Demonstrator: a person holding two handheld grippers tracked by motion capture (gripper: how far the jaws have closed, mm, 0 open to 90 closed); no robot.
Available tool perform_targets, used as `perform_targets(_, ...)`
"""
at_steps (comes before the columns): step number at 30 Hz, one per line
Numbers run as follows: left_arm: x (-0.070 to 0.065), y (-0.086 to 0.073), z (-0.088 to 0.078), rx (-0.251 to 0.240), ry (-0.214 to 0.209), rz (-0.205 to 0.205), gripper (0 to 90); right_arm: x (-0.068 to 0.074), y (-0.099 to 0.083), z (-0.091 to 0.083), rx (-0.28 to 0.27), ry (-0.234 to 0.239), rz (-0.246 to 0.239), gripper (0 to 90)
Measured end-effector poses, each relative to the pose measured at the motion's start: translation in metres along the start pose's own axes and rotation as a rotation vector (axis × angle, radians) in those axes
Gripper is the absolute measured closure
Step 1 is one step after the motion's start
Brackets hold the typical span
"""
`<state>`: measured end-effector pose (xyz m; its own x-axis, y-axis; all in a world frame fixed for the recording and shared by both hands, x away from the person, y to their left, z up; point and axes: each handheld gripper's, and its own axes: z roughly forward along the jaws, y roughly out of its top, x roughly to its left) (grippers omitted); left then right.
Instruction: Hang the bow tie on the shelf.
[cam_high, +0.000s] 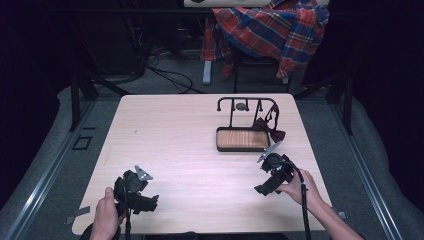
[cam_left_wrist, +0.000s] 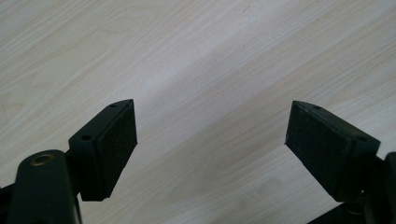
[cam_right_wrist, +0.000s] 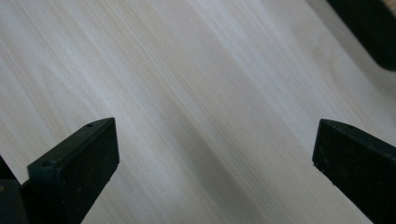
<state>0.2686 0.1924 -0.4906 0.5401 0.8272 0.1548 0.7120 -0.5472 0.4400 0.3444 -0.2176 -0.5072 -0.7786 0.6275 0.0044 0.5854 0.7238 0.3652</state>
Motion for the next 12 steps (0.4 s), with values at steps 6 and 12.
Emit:
perform_targets(6, 0.0013, -0.0002, -0.0007, -0.008, -0.003, -0.007, 16.8, -0.0004, -0.0022, 0.009, 0.045, 0.022, -0.003, 1.4)
perform_targets(12, 0.0009, 0.0005, 0.0002, -0.003, -0.002, -0.006, 16.9, -0.0076, -0.0038, 0.0067, 0.031, 0.028, 0.02, 4.7)
